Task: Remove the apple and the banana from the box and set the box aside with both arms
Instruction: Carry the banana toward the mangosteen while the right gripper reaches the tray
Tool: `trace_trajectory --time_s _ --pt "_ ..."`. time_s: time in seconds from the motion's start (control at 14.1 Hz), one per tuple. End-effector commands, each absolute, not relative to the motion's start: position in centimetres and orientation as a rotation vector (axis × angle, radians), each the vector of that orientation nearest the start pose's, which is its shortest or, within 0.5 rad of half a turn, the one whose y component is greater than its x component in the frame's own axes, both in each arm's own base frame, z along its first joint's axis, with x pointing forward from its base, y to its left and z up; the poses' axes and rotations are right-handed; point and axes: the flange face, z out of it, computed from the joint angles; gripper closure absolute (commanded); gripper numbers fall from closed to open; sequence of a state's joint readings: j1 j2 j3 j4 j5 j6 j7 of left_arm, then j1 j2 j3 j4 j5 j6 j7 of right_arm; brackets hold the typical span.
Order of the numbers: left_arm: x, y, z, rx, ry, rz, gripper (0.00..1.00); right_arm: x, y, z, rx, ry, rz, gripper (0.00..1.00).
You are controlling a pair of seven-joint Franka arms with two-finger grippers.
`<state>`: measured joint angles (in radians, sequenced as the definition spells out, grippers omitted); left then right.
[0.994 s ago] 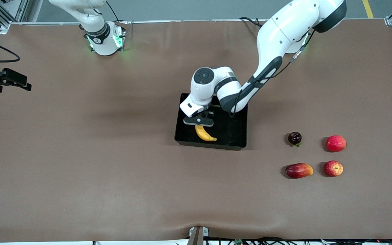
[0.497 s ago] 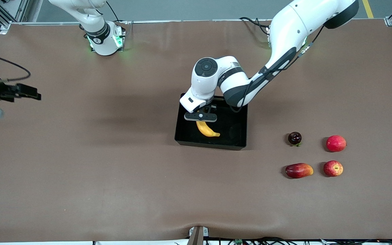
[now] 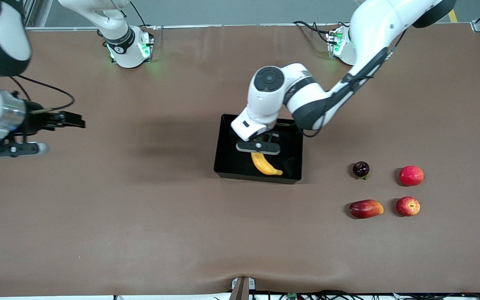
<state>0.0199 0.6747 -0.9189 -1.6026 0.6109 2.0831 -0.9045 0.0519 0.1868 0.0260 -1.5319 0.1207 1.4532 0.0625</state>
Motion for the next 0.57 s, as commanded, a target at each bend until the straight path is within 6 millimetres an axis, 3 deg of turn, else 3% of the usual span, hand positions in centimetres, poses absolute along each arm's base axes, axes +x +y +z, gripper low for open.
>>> trace_trajectory --time_s 0.0,0.14,0.28,0.5 --pt "54.4 -39.4 39.0 -3.175 0.338 -0.096 1.0 58.1 8.1 50.4 -2.987 0.052 0.416 0.0" --pt "54.7 -35.8 39.7 -3.125 0.437 -0.001 1.0 58.0 10.8 50.3 -2.982 0.098 0.396 0.0" --pt "55.5 -31.5 40.4 -3.092 0.561 0.06 1.0 57.6 15.1 49.8 -2.995 0.175 0.365 0.0" --pt "56.0 -24.6 39.9 -3.045 0.696 0.127 1.0 56.7 20.7 46.3 -3.009 0.181 0.314 0.0"
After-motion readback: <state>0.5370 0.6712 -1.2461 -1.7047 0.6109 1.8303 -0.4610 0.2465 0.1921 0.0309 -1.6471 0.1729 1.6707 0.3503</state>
